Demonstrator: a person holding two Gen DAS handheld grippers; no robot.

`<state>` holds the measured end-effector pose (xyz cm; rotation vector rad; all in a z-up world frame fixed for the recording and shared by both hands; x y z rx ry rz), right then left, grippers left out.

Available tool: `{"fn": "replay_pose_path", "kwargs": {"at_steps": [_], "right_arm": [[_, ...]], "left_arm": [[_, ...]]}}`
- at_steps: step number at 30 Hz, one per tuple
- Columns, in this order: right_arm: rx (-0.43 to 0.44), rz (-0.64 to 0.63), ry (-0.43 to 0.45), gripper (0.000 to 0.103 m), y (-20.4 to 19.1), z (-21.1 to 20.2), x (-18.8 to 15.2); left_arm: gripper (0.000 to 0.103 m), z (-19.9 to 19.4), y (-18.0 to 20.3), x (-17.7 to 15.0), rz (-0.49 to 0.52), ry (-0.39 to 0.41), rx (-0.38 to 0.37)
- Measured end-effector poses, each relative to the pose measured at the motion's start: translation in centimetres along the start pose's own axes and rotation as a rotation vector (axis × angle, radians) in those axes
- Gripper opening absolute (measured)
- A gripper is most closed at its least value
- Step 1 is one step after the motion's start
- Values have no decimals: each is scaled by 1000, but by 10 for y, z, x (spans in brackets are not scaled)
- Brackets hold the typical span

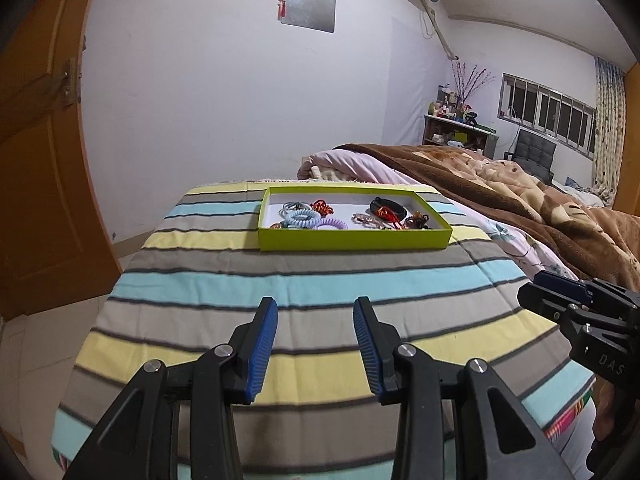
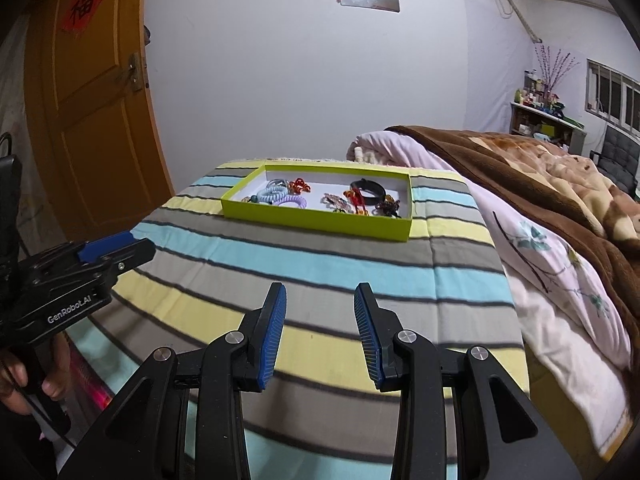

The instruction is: Organize jewelry

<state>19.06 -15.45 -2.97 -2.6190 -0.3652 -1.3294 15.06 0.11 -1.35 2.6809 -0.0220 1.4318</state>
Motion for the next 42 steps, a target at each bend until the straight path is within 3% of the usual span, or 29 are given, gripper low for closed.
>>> {"fn": "replay_pose_path", "kwargs": {"at_steps": [13,42], "right_arm": [[-46,-1,18,37,1,-10,-20],[-63,6,18,37,2,-14,-24]], "left_arm": [[39,-16,6,-27,5,13,-4],[39,-12,10,-35,19,-4,6]]}}
Point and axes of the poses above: each gripper's, at about its wrist camera, not at the fingertips, and z roughly the way its jaws point, y to its right, x to its top, the point moved 10 cm from there along z, roughly the way its jaws point, and after that the axes turned 3 degrees about -x, right-handed, at the moved point
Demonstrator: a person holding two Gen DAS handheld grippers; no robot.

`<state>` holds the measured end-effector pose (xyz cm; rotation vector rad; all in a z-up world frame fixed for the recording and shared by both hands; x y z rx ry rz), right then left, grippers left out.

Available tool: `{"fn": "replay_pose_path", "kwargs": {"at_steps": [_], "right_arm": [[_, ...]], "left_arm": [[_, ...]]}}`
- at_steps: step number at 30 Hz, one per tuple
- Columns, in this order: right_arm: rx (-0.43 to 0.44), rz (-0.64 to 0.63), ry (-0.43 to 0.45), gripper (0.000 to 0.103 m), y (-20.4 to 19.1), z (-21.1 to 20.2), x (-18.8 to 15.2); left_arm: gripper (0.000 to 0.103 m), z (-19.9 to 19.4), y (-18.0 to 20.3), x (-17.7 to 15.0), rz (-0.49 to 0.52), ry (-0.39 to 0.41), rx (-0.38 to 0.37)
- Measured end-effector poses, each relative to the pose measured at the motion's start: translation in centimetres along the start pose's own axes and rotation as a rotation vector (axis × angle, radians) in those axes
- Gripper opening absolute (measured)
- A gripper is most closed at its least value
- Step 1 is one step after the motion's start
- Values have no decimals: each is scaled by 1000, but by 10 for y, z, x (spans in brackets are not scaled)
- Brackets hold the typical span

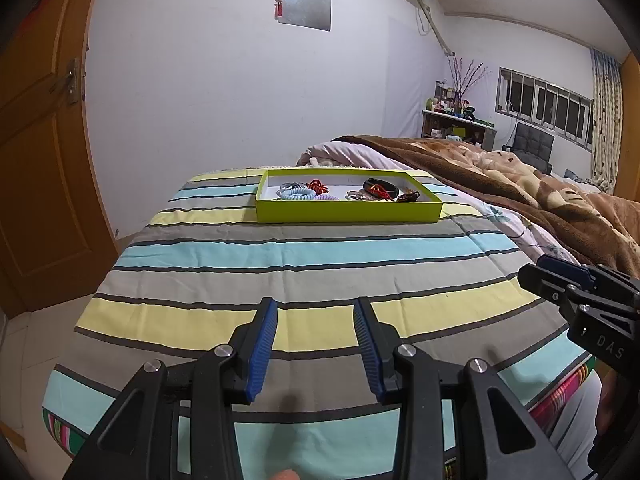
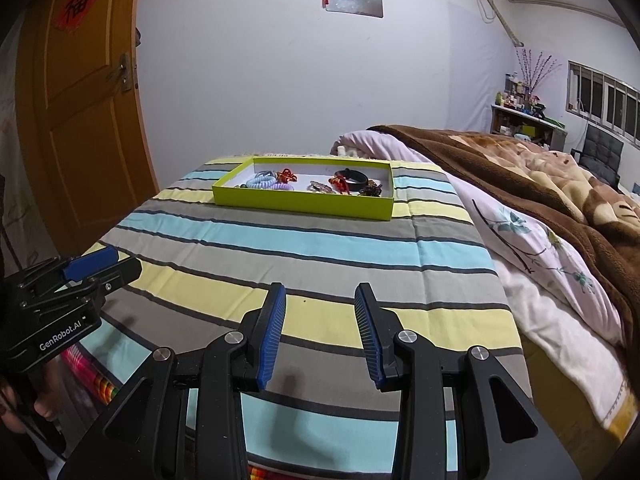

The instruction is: Organize jewelry

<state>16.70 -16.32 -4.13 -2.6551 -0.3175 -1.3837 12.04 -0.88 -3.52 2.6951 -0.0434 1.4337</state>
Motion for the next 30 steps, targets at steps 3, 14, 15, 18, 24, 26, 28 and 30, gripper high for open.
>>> {"fn": "replay_pose_path", "kwargs": {"at_steps": [3,14,15,18,24,26,28,30], "right_arm": [[1,1,-3,37,0,0,0],[3,0,-3,37,0,0,0],[3,0,-2,37,0,0,0],[3,-1,-2,37,0,-1,0],[3,-2,-2,37,0,-1,0],[4,-1,-3,37,-1,-1,0],[2,-2,-3,37,0,-1,0],[4,0,-2,37,-1,-2,0]], "left_arm": [[39,0,1,-1,2,-2,-1],[39,-1,2,-2,5,-6,-2],[39,-1,2,-3,4,-7,-2],[39,-1,2,-4,3,-10,-2],[39,-1,2,-4,6,-11,1],[39,-1,2,-5,7,-13,1],[39,-1,2,-5,5,-14,0],[39,-1,2,-5,6,-15,1]]}}
Point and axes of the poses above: each gripper's, at about its wrist camera, not at the fingertips, and z roughly the way its jaws point, y to its right, x to its top, the point moved 10 cm from there along z, roughly the way its jaws point, and after that the axes turned 3 degrees about -x, right-handed, at the moved point
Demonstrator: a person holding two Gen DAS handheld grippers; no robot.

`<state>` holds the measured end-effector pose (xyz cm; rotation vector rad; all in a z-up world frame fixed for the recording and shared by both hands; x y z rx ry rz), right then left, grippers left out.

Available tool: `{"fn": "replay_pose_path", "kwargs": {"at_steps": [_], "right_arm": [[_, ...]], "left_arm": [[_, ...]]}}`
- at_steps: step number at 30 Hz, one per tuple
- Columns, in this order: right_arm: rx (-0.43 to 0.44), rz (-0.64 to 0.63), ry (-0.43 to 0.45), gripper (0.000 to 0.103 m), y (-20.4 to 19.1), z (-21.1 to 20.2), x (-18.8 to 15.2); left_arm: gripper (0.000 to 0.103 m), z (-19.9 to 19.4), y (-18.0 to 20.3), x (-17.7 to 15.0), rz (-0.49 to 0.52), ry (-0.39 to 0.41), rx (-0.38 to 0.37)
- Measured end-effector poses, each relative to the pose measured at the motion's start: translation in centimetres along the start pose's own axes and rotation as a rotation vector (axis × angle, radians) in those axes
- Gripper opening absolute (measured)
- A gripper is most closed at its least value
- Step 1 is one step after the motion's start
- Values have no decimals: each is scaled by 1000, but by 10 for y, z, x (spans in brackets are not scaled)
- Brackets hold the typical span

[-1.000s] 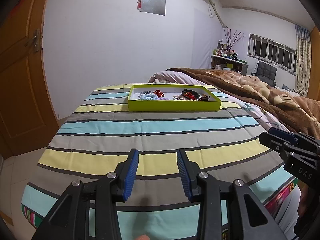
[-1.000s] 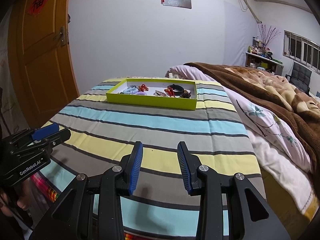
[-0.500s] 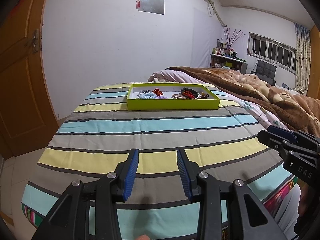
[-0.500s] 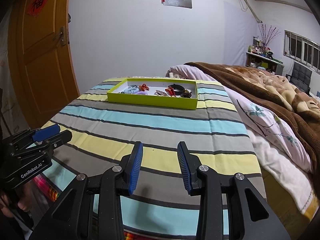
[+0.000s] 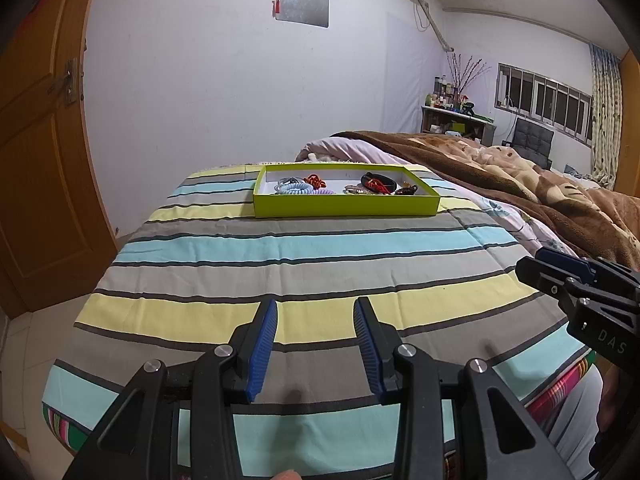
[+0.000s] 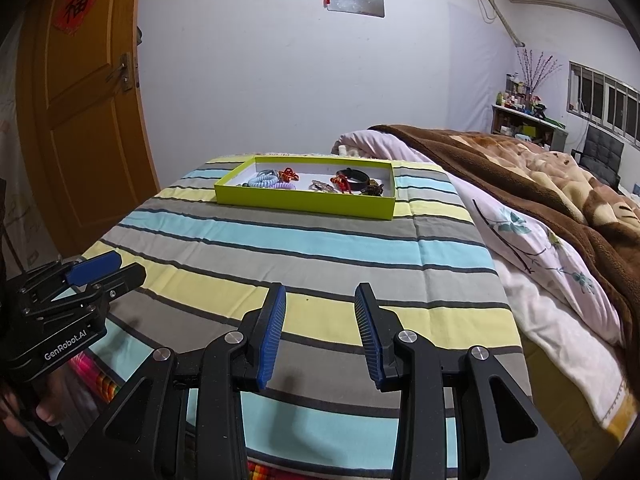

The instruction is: Organize jewelry

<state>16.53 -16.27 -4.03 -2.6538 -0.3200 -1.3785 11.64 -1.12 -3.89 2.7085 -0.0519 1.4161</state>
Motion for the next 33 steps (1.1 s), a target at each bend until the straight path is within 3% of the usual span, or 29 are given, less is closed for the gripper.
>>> {"fn": "replay_pose_path", "kwargs": {"at_steps": [33], "right_arm": [[0,1,-8,37,0,-1,-4]], "left_arm": [[39,7,2,-11,7,-36,7]]}}
Point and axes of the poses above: each gripper's, at about its wrist camera, not at the fingertips, and z roughly the way its jaws point, y to its right, x to its top, the point moved 10 cm from there along z, roughly the way its jaws point, and after that the axes turned 3 degrees about -x, right-handed, at the moved point
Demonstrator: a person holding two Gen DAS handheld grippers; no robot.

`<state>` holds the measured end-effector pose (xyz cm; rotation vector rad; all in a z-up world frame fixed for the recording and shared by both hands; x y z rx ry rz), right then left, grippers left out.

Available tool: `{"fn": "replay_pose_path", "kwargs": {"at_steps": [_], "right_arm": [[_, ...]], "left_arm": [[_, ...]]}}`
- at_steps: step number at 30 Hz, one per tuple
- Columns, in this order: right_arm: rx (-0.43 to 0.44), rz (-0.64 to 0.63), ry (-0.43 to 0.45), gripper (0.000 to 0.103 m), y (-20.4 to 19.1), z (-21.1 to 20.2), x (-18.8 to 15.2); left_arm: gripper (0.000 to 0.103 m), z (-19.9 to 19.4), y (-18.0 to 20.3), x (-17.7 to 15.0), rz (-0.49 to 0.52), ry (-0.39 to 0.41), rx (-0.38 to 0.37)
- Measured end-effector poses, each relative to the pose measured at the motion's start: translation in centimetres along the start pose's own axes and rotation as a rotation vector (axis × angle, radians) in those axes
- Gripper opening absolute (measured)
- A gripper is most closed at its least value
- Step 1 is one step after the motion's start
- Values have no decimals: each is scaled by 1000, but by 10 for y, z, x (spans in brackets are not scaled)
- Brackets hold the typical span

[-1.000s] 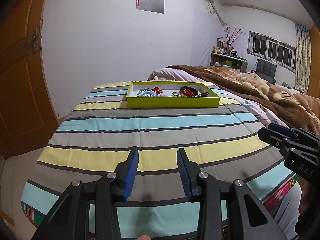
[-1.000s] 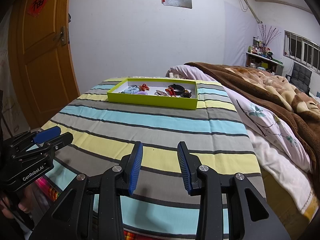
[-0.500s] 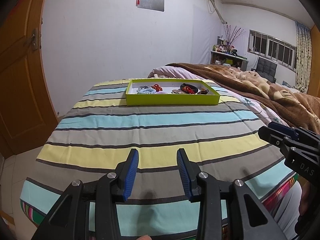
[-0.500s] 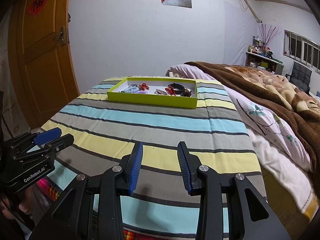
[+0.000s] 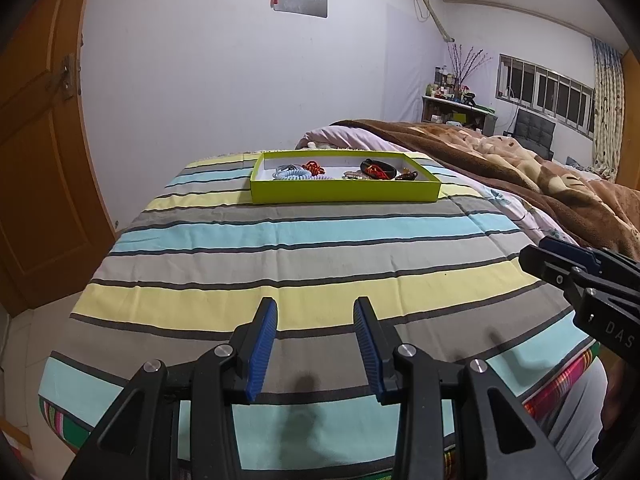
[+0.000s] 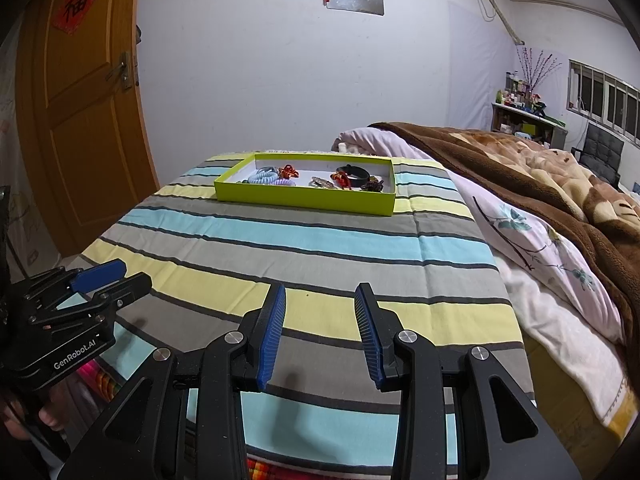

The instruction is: Organize jewelry

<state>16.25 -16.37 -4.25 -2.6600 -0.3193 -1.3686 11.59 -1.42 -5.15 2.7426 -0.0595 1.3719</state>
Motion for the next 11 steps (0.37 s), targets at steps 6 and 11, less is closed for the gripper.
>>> {"fn": "replay_pose_path", "kwargs": {"at_steps": [6,11], "right_arm": [[-1,-1,1,37,0,0,0],[-1,-1,1,37,0,0,0]], "left_arm": [[39,-1,0,0,-7,6,2],[39,-2,0,0,-11,7,-4]]}}
Point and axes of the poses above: each gripper's, at about its wrist camera, not at the fingertips, and z roughly the way its jaws point, y to its right, x to its top, the point moved 10 cm from there along z, roughly the way its jaws point, and after that the axes turned 3 degrees about -x, right-handed, at the moved point
